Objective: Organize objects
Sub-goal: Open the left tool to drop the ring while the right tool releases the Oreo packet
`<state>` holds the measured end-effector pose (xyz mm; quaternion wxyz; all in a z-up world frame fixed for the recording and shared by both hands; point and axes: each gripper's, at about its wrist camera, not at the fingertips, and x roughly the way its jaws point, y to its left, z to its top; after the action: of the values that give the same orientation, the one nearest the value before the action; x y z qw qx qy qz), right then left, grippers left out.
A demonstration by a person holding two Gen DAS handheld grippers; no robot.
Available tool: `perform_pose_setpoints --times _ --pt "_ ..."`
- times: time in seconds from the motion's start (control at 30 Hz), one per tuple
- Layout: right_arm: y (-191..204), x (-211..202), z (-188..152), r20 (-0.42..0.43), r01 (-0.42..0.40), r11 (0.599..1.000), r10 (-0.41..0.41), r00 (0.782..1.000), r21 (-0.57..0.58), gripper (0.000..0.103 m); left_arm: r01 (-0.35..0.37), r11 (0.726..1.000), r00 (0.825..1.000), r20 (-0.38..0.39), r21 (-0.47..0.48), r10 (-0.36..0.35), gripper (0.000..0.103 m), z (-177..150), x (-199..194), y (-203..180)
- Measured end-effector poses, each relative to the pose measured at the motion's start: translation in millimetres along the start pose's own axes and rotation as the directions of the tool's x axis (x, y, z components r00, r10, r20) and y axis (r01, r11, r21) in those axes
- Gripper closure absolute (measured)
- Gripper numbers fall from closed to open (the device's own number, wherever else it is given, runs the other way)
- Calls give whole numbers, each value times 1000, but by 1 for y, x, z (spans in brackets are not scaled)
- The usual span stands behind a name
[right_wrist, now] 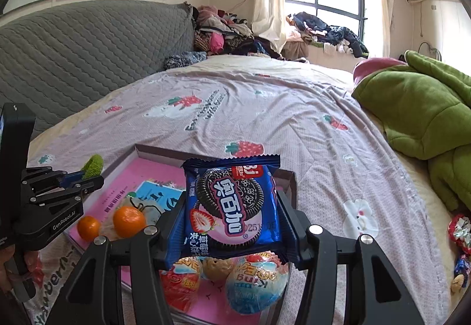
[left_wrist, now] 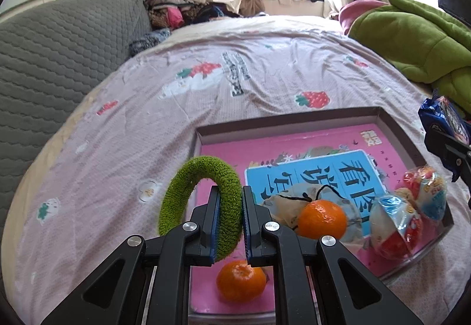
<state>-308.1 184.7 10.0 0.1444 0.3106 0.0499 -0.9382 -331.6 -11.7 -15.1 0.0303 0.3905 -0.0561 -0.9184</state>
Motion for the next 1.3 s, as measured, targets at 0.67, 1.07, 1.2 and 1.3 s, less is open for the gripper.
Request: perform_pose_setpoints --times 0.67,1.07,1.2,1.3 --pt "12 48 -27 -78 97 993 -103 992 -72 47 17 1000 993 -118 -11 -19 87 -8 53 -5" --pt "-6 64 -27 -124 33 999 -31 992 11 46 21 1000 992 -127 -9 -22 87 -10 56 -7" --pt "-6 61 -26 -112 64 998 -64 992 -3 46 24 1000 992 -127 -10 -25 87 -10 57 -7" --pt "-6 60 -25 -112 65 998 -66 992 -5 46 22 1000 992 -128 -17 -24 85 -10 57 -6"
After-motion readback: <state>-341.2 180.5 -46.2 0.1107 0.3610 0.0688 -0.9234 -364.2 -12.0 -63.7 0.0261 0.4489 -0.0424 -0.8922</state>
